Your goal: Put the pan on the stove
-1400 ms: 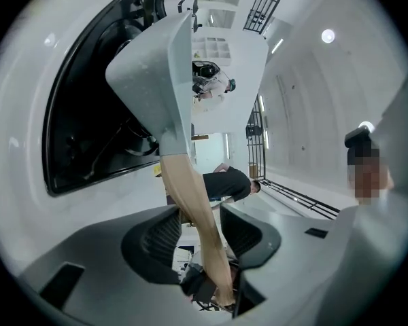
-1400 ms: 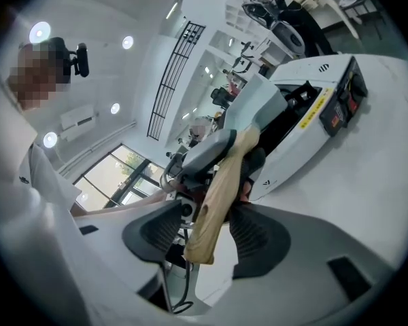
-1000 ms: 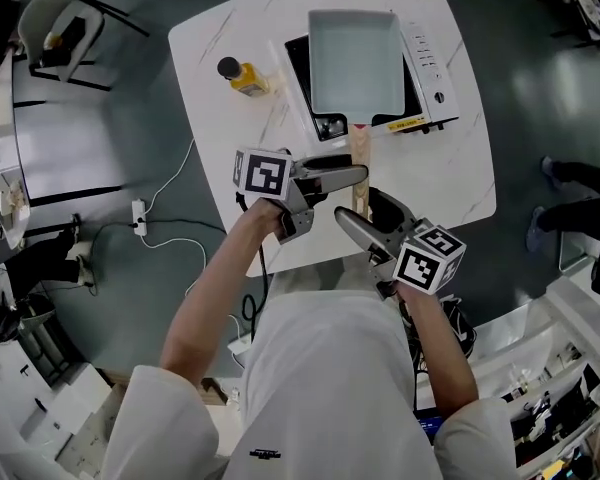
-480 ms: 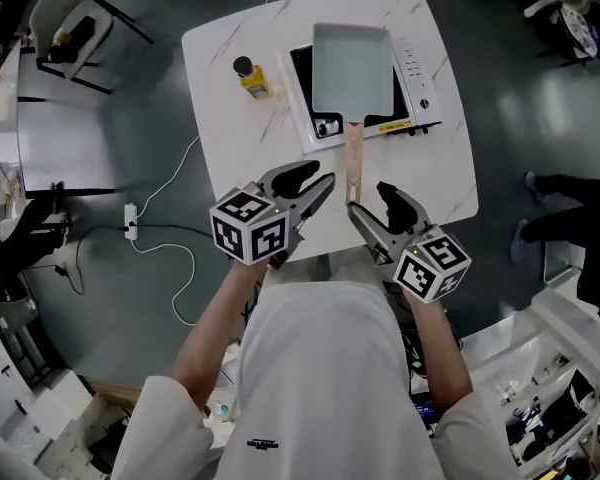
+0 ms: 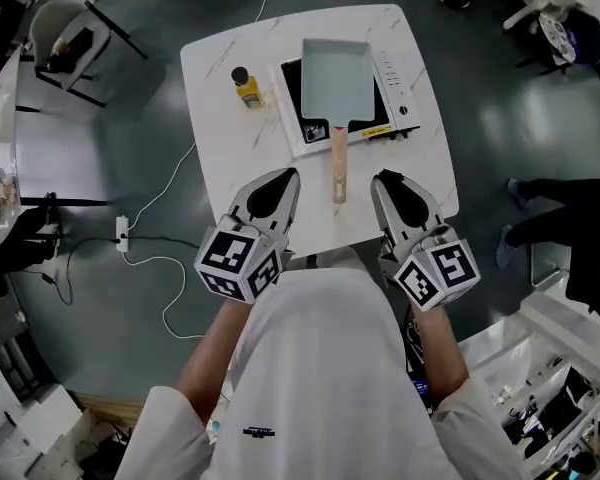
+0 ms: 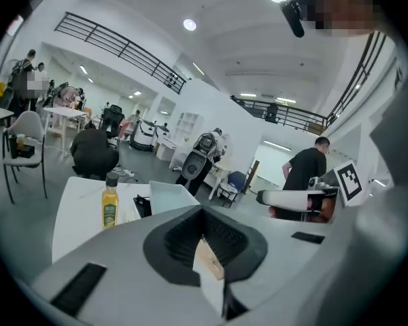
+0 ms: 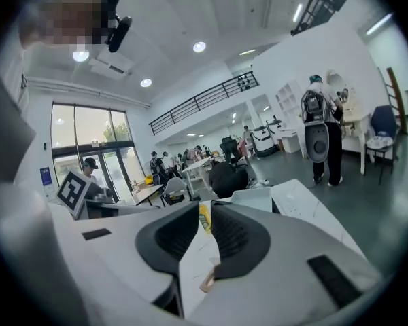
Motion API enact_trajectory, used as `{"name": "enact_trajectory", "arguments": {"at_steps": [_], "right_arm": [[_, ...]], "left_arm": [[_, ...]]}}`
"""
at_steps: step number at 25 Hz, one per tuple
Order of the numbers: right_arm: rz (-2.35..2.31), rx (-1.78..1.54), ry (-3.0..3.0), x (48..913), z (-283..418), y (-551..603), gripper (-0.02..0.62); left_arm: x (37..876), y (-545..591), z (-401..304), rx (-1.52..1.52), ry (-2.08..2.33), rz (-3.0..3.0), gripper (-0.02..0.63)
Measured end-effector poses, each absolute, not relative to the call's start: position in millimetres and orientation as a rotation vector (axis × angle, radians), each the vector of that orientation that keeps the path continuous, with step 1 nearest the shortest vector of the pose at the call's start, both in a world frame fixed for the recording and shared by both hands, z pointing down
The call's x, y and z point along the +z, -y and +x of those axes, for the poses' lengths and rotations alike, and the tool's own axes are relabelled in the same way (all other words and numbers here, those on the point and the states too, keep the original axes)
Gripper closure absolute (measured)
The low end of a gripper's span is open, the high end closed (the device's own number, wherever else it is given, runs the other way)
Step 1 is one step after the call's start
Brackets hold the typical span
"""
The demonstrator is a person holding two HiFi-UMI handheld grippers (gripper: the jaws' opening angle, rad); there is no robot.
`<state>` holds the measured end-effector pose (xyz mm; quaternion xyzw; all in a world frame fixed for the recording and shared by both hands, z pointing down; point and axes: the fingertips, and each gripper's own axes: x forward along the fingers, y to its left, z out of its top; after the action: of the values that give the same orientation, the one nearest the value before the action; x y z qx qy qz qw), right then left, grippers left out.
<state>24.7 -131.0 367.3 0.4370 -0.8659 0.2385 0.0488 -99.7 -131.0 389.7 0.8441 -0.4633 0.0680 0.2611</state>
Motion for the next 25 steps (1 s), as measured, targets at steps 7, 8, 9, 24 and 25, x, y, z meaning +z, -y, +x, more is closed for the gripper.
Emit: {"name": "enact_trajectory", "arguments": {"at_steps": [7, 8, 9, 24, 25], "right_arm": [[1.393, 0.513, 2.648, 326, 32, 126, 0.573], [1.406, 0.493, 2.648, 321, 34, 124, 0.574], [1.417, 0.473, 2.648, 316, 35, 122, 0.574], [1.447, 0.431, 2.642, 310, 37, 108, 0.591], [1.444, 0.430, 2.643, 311, 36, 108, 0.591]], "left_arm": [[352, 112, -102, 0.098, 1.355, 2.323, 0.604], [347, 110, -102, 0.091, 1.361, 2.331, 0.604], [342, 108, -103, 0.086, 1.364, 2.341, 0.604], [328, 89, -99, 0.071, 1.361, 2.365, 0.604], [327, 88, -99, 0.072, 1.364, 2.362, 0.604]]}}
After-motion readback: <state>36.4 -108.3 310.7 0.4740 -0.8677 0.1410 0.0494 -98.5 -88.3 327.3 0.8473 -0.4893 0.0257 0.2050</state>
